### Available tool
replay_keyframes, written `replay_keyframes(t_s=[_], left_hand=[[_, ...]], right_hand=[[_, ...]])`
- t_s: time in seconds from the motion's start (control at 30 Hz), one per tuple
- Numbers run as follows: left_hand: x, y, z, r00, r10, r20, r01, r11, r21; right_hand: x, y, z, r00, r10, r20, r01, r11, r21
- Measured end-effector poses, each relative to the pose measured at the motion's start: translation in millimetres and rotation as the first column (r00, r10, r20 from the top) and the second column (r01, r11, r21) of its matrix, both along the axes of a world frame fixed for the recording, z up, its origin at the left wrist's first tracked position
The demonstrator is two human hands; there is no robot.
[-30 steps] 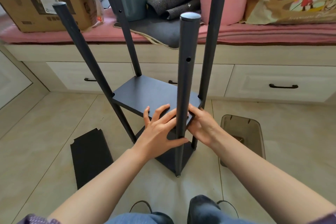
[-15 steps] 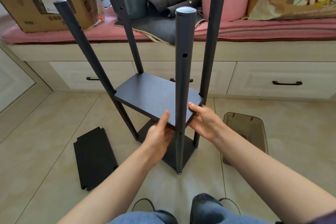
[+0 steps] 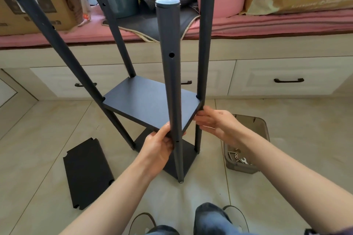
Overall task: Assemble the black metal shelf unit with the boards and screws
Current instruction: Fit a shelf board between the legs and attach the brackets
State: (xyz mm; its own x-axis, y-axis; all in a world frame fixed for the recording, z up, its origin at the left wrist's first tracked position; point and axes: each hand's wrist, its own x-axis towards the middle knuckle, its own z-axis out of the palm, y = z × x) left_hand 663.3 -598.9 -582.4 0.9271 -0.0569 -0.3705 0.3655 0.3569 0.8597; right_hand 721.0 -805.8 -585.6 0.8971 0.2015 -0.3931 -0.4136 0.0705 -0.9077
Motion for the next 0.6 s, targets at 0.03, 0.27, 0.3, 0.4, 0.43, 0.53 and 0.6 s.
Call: replay_keyframes(t_s=[0.03, 0.27, 0.3, 0.4, 0.43, 0.53, 0.6], left_hand=[[0.4, -0.3, 0.1, 1.000, 0.002, -0.001, -0.002, 1.000, -0.004], [3.7, -7.4, 0.5, 1.000, 0.009, -0.006, -0.009, 1.000, 0.012], [3.7, -8.3, 0.8, 1.000, 0.012, -0.005, -0.012, 1.000, 0.016], [3.0, -10.0, 1.5, 1.000, 0.021, -0.002, -0.021, 1.000, 0.020], [2.6, -10.6, 2.1, 1.000, 0.022, -0.006, -0.022, 1.000, 0.022], [1.1, -12.8, 4.0, 1.000, 0.027, -0.013, -0.027, 0.999, 0.031], [-0.1, -14.6, 6.0, 0.999, 0.038, -0.020, -0.038, 0.999, 0.024]], right_hand=[[-1.7, -13.4, -7.7, 1.000, 0.006, 0.016, -0.005, 0.997, -0.071], [-35.4, -84.9, -107.8, 0.961, 0.247, -0.124, -0.242, 0.534, -0.810], [-40.0, -87.7, -117.5, 0.952, 0.258, -0.164, -0.274, 0.477, -0.835], [-50.0, -87.9, -133.2, 0.930, 0.305, -0.207, -0.319, 0.385, -0.866], [-52.3, -86.5, -136.0, 0.924, 0.326, -0.202, -0.318, 0.355, -0.879], [-60.3, -80.9, -140.8, 0.909, 0.373, -0.189, -0.304, 0.279, -0.911], [-67.7, -76.4, -142.2, 0.894, 0.410, -0.183, -0.306, 0.258, -0.916]])
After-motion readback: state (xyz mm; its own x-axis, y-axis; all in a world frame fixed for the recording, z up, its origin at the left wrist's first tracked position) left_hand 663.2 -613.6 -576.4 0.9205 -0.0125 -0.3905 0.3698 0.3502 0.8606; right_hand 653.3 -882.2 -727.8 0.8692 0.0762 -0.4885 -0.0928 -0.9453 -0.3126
